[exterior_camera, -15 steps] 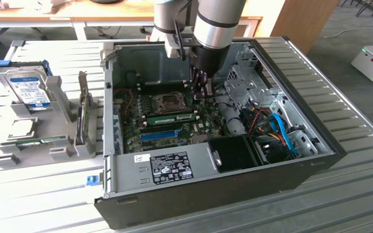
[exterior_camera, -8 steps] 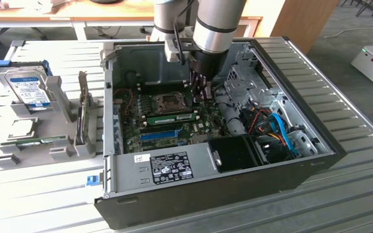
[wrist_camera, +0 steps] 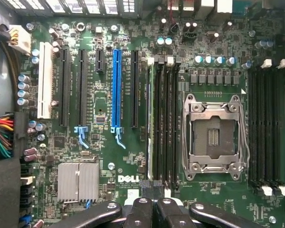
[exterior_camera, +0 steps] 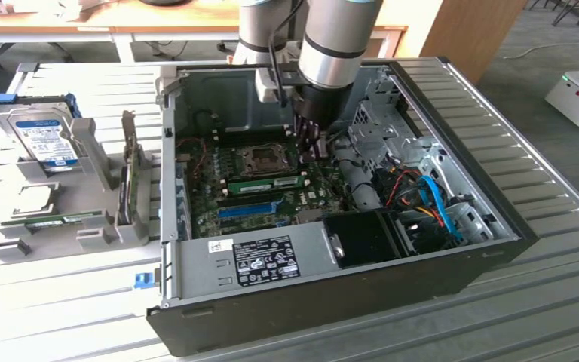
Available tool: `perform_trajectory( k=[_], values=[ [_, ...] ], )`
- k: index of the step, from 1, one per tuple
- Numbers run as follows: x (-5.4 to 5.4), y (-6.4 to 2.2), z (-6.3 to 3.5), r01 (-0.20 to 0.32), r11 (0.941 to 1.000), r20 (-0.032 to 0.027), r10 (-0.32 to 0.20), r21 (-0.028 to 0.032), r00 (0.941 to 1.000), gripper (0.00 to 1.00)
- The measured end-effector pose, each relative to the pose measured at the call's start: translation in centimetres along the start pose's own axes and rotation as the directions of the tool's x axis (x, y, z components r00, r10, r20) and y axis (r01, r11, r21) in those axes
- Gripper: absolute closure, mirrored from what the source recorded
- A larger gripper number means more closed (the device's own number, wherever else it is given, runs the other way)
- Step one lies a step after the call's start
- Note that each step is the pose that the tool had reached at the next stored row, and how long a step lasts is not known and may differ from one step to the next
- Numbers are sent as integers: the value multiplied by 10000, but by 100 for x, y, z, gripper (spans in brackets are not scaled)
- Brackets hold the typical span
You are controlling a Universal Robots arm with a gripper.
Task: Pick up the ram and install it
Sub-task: 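Press down the ram until it locks into place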
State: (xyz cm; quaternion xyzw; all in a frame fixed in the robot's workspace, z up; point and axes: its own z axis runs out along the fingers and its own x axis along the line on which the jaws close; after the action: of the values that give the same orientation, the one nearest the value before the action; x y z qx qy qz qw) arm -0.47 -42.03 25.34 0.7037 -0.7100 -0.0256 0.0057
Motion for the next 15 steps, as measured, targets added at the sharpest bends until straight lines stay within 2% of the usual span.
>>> perform_trajectory(
  k=[14,15],
  values=[
    [4,-7,155,0,10000,0,0,1,10000,89],
    [4,-51,154,-1,10000,2,1,2,10000,89]
  ],
)
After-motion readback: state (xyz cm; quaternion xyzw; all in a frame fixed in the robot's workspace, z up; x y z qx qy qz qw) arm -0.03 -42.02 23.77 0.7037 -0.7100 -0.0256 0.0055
